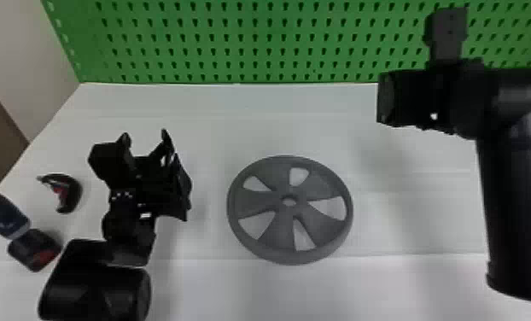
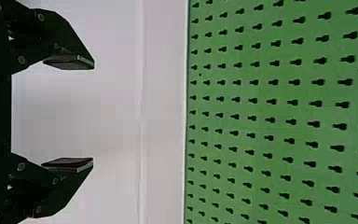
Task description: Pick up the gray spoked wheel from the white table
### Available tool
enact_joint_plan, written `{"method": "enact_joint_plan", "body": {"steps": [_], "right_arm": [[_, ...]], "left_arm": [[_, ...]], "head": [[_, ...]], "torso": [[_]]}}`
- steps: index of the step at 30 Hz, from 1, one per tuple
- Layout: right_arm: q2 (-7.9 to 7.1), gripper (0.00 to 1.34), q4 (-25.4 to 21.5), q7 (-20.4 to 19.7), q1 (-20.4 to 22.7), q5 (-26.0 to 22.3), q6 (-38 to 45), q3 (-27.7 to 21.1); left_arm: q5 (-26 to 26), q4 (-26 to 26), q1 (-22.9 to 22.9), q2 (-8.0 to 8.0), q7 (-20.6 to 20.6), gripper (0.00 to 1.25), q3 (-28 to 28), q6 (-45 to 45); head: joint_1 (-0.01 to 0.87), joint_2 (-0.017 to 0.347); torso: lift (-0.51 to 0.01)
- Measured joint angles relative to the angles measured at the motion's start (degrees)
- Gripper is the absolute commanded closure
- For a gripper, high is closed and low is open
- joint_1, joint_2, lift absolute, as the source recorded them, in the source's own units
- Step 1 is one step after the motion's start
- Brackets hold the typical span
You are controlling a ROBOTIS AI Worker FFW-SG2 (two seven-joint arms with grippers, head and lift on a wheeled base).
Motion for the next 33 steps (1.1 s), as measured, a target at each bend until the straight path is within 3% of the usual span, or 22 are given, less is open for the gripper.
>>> {"method": "enact_joint_plan", "body": {"steps": [8, 16, 33], "right_arm": [[-1.21, 0.52, 5.9, 0.09, -5.8, -1.75, 10.73, 0.92], [-4.17, 0.52, 17.55, 0.0, -9.25, -16.58, 15.86, -2.27], [-8.95, 0.52, 33.15, 0.01, -17.13, -21.34, 16.7, 6.74]], "left_arm": [[-0.28, -0.07, 0.02, 0.37, 0.0, 0.5, -0.18, -0.01], [-0.1, -0.08, -0.09, 1.03, 0.0, 0.5, -0.72, -0.01], [0.09, -0.08, -0.33, 2.32, 0.0, 0.5, -1.58, 0.07]], "head": [[0.77, 0.044], [0.77, 0.044], [0.77, 0.044]], "torso": [[-0.098], [-0.098], [-0.098]]}}
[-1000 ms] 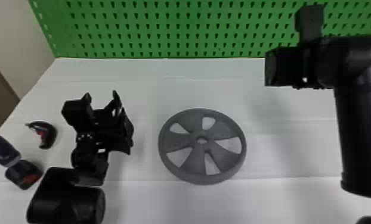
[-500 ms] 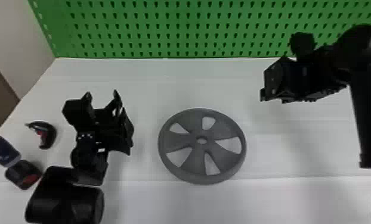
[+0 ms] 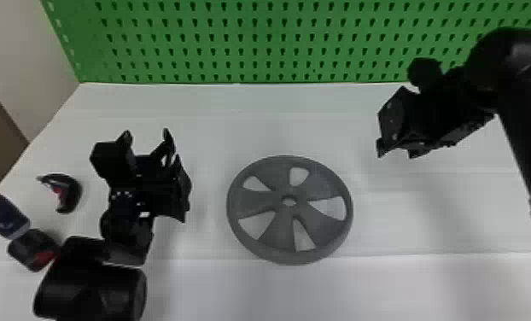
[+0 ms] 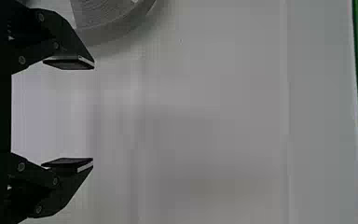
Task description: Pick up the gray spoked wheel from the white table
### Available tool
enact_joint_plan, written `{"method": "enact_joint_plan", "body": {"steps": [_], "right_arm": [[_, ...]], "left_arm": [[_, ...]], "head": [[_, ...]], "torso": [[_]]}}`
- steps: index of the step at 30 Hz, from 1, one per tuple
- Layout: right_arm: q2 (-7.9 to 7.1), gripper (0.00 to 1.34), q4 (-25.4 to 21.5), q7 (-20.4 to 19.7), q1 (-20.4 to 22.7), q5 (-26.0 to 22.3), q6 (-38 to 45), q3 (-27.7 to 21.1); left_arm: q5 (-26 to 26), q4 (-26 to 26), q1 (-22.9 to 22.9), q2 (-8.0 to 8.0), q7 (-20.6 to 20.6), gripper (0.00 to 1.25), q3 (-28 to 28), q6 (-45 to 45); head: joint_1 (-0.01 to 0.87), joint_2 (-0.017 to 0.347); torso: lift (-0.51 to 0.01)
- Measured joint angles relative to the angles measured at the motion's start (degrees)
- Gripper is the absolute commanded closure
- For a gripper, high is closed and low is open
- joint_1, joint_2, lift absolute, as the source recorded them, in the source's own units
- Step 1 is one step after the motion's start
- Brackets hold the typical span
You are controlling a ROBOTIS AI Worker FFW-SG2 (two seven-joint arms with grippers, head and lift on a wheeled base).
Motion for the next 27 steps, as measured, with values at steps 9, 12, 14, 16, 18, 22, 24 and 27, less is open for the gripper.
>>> {"method": "enact_joint_plan", "body": {"steps": [9, 12, 14, 16, 18, 22, 24, 27], "right_arm": [[-2.42, 0.52, 8.72, -0.01, -3.6, -5.82, 0.0, 5.82], [-3.2, 0.52, 11.05, -0.01, -4.44, -8.85, 0.0, 7.1], [-3.73, 0.52, 12.45, -0.01, -5.07, -11.05, 0.0, 8.37], [-4.35, 0.52, 13.84, -0.01, -5.78, -13.59, 0.0, 10.22], [-4.89, 0.52, 14.94, -0.01, -6.49, -15.69, 0.0, 12.4], [-5.38, 0.52, 16.27, -0.01, -7.71, -17.34, 0.0, 16.06], [-5.51, 0.52, 16.74, -0.01, -8.11, -17.8, 0.0, 17.19], [-5.6, 0.52, 17.03, 0.0, -8.26, -18.17, 0.0, 17.82]], "left_arm": [[0.08, 0.0, -0.24, 0.47, 0.0, 0.5, -0.56, 0.01], [0.08, 0.0, -0.34, 0.55, 0.0, 0.5, -0.69, 0.01], [0.08, 0.0, -0.39, 0.6, 0.0, 0.5, -0.73, 0.01], [0.08, 0.0, -0.41, 0.68, 0.0, 0.5, -0.8, 0.01], [0.08, 0.0, -0.41, 0.74, 0.0, 0.5, -0.86, 0.01], [0.08, 0.0, -0.42, 0.86, 0.0, 0.5, -0.94, 0.01], [0.12, 0.0, -0.42, 0.92, 0.0, 0.5, -0.96, 0.01], [0.22, 0.0, -0.42, 1.0, 0.0, 0.5, -0.96, 0.01]], "head": [[0.77, 0.044], [0.77, 0.044], [0.77, 0.044], [0.77, 0.044], [0.77, 0.044], [0.77, 0.044], [0.77, 0.044], [0.77, 0.044]], "torso": [[-0.098], [-0.098], [-0.098], [-0.098], [-0.098], [-0.098], [-0.098], [-0.098]]}}
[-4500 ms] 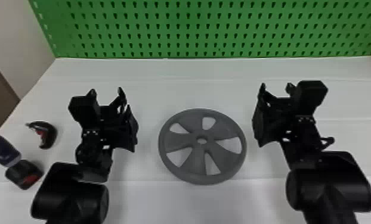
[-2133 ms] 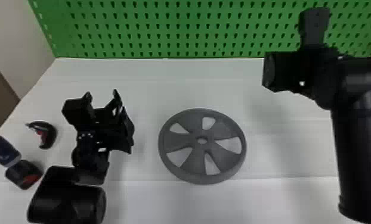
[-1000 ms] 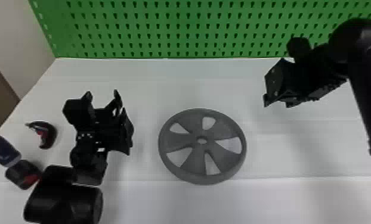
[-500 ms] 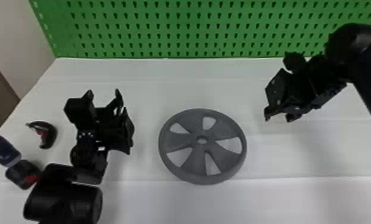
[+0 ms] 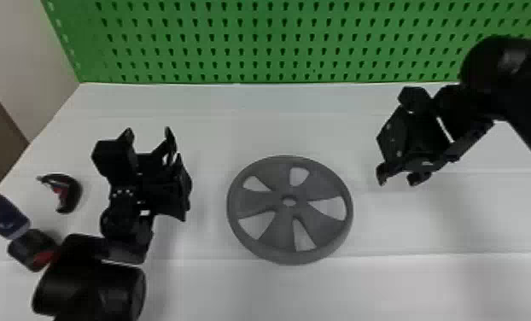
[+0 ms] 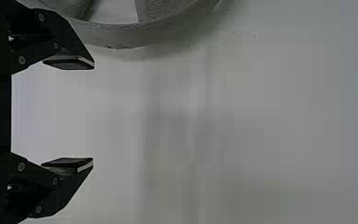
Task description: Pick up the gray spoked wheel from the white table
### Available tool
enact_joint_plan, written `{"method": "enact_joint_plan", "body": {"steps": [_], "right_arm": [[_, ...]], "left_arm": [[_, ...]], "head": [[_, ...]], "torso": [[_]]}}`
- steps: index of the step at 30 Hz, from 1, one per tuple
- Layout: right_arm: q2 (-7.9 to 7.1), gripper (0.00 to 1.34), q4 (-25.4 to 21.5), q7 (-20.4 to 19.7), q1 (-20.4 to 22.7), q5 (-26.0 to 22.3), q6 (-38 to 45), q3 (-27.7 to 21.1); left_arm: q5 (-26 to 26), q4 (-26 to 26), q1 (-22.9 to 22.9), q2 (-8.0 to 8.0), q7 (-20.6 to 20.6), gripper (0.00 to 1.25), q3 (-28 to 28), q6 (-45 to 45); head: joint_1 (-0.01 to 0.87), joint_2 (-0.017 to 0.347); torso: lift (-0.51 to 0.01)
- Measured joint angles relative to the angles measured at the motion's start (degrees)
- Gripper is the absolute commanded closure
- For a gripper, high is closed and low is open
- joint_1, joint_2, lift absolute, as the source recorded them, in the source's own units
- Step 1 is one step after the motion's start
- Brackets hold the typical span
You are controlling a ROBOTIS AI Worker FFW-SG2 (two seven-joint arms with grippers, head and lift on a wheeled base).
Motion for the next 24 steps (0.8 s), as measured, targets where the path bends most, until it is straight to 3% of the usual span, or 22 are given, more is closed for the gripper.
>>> {"method": "enact_joint_plan", "body": {"steps": [12, 24], "right_arm": [[-0.03, 0.52, 0.18, 0.0, -0.28, -0.82, 0.0, 1.82], [0.04, 0.52, -1.51, 0.01, -1.38, -6.79, 0.0, 9.52]], "left_arm": [[0.14, 0.0, 0.0, 0.1, 0.0, 0.5, -0.1, 0.0], [0.18, 0.0, 0.0, 0.1, 0.0, 0.5, -0.06, 0.0]], "head": [[0.77, 0.044], [0.77, 0.044]], "torso": [[-0.098], [-0.098]]}}
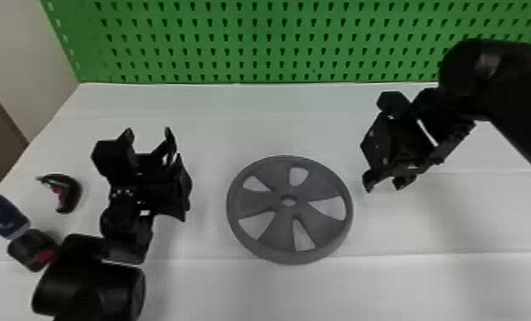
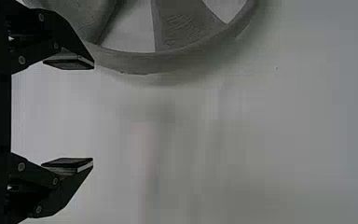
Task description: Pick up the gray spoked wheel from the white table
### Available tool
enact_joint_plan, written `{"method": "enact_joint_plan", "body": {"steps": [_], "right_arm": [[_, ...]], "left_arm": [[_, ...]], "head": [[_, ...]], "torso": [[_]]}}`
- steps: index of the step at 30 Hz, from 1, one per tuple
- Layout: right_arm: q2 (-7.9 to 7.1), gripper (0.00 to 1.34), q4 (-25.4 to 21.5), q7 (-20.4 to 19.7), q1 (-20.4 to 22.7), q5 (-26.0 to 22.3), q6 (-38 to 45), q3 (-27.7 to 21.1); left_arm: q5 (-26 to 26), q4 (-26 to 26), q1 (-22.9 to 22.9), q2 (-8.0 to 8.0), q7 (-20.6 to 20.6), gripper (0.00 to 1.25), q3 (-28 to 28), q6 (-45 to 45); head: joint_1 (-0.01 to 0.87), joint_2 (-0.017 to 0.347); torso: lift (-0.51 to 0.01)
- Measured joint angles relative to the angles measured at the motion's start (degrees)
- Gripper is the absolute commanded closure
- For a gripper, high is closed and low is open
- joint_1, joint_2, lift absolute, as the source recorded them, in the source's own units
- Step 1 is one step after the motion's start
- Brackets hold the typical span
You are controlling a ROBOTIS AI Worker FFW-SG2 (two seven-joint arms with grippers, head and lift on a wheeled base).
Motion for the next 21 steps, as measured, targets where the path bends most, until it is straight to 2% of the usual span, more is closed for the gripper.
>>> {"method": "enact_joint_plan", "body": {"steps": [7, 21], "right_arm": [[0.12, 0.52, -2.03, 0.01, -0.68, -4.05, -0.26, 4.89], [0.38, 0.52, -5.47, 0.07, -1.41, -9.51, -1.3, 10.79]], "left_arm": [[0.0, 0.0, 0.0, 0.0, 0.0, 0.5, 0.01, 0.0], [0.03, 0.0, -0.2, 0.0, 0.0, 0.5, -0.07, 0.0]], "head": [[0.77, 0.044], [0.77, 0.044]], "torso": [[-0.098], [-0.098]]}}
